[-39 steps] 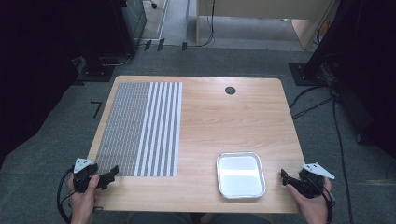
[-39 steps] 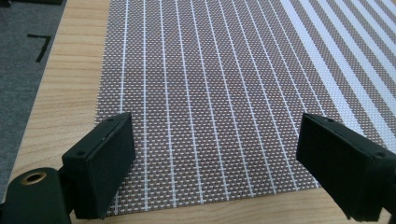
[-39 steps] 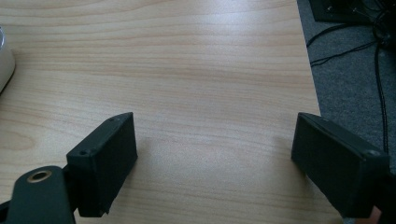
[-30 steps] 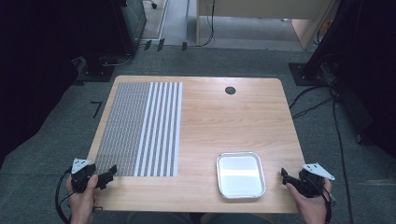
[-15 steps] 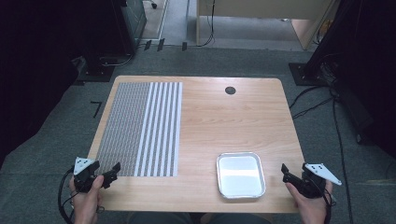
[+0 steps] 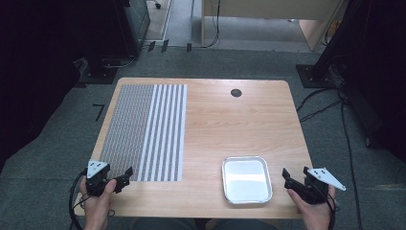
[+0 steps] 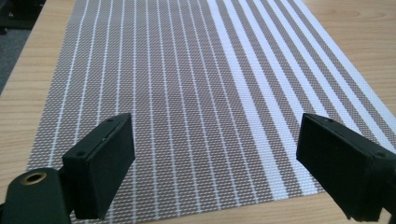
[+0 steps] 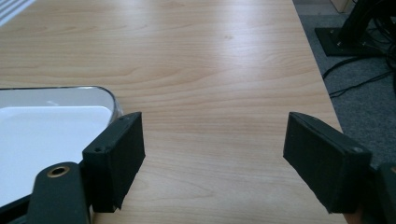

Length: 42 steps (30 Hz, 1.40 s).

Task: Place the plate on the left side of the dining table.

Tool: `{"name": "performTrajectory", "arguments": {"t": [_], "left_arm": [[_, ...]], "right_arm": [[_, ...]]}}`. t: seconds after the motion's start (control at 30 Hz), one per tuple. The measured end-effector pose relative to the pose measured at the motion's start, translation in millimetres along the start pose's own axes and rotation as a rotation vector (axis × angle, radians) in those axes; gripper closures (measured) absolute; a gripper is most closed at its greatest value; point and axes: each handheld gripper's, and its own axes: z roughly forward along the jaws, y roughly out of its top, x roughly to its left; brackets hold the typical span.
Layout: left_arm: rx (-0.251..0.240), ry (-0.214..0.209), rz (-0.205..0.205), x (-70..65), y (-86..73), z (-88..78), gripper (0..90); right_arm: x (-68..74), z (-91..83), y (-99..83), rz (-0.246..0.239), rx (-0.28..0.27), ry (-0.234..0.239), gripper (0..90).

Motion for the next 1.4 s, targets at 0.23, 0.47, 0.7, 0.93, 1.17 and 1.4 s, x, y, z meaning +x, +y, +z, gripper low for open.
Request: {"name": "performTrajectory", "arguments": {"t": [0.23, 0.47, 0.7, 0.93, 1.17, 1.4], "left_arm": [[-0.001, 0.008, 0.028, -22.0, 3.4, 7.3, 10.5], [0.002, -0.011, 0.054, -39.4, 7.4, 13.8, 10.5], [-0.022, -0.052, 0.078, -62.9, 13.1, 17.6, 10.5], [-0.005, -0.081, 0.105, -88.4, 16.1, 25.5, 10.5], [0.002, -0.119, 0.126, -113.1, 17.3, 31.2, 10.5], [0.001, -0.151, 0.136, -132.9, 18.3, 34.1, 10.5]], "right_arm": [[9.8, -0.4, 0.8, -0.015, 0.004, 0.023, 21.5], [17.5, -1.4, 2.2, -0.014, -0.001, 0.05, 22.3], [23.6, -2.1, 3.9, -0.014, -0.008, 0.073, 25.5], [28.2, -2.1, 3.7, -0.027, -0.01, 0.069, 26.7], [31.0, -2.0, 3.5, -0.035, -0.017, 0.072, 28.7], [32.6, -2.6, 2.9, -0.028, -0.029, 0.069, 30.4]]}}
